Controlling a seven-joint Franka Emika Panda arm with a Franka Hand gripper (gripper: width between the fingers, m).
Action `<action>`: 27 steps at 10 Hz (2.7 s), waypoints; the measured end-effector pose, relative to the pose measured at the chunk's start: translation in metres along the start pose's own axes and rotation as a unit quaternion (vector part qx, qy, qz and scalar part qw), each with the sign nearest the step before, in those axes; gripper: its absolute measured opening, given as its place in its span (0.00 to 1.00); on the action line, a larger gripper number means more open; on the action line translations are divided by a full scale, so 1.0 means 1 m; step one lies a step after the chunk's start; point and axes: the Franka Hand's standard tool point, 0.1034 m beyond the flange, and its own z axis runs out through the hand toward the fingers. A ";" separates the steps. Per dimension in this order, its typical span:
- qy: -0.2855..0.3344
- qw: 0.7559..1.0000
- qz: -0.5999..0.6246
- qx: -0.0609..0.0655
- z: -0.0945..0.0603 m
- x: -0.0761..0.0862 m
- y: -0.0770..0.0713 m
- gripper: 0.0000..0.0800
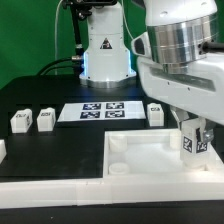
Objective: Assemble one leg
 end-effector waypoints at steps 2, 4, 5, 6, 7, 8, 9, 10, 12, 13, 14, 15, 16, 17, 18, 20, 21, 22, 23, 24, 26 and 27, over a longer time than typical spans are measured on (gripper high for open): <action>-0.013 0.994 0.107 0.004 -0.001 -0.002 -0.002 0.37; -0.013 0.995 0.103 0.004 -0.001 -0.002 -0.002 0.37; -0.013 0.995 0.097 0.004 -0.001 -0.002 -0.002 0.50; -0.013 0.998 0.063 0.004 -0.001 -0.002 -0.002 0.67; -0.012 1.000 -0.004 0.002 0.000 -0.002 -0.001 0.77; -0.011 0.996 -0.084 0.001 -0.001 -0.003 -0.001 0.77; -0.010 0.984 -0.176 -0.004 -0.002 -0.004 -0.001 0.80; -0.004 0.982 -0.186 0.003 -0.001 -0.009 0.000 0.81; -0.003 0.952 -0.306 0.002 0.001 -0.008 0.002 0.81; -0.001 0.932 -0.363 -0.004 0.001 -0.007 0.003 0.81; 0.010 0.882 -0.470 -0.034 0.001 -0.002 0.005 0.81; 0.016 0.846 -0.532 -0.040 0.000 0.002 0.001 0.81; 0.016 0.839 -0.543 -0.039 -0.001 0.003 0.001 0.78; 0.016 0.848 -0.529 -0.038 0.000 0.003 0.001 0.78; 0.016 0.851 -0.524 -0.038 0.000 0.003 0.001 0.56; 0.017 0.897 -0.440 -0.036 0.001 0.003 0.002 0.37; 0.019 0.916 -0.398 -0.035 0.001 0.003 0.003 0.37; 0.020 0.926 -0.376 -0.035 0.001 0.003 0.003 0.37; 0.017 0.964 -0.263 -0.026 0.001 0.003 0.002 0.37; 0.016 0.988 -0.152 -0.017 0.002 0.003 0.002 0.37; 0.007 1.000 0.009 -0.005 0.003 -0.002 0.001 0.37; 0.004 0.997 0.071 -0.002 0.002 -0.004 0.000 0.37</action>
Offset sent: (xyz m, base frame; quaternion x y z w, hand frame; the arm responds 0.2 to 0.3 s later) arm 0.0000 0.0000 0.0000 0.0000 0.0000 0.0000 1.0000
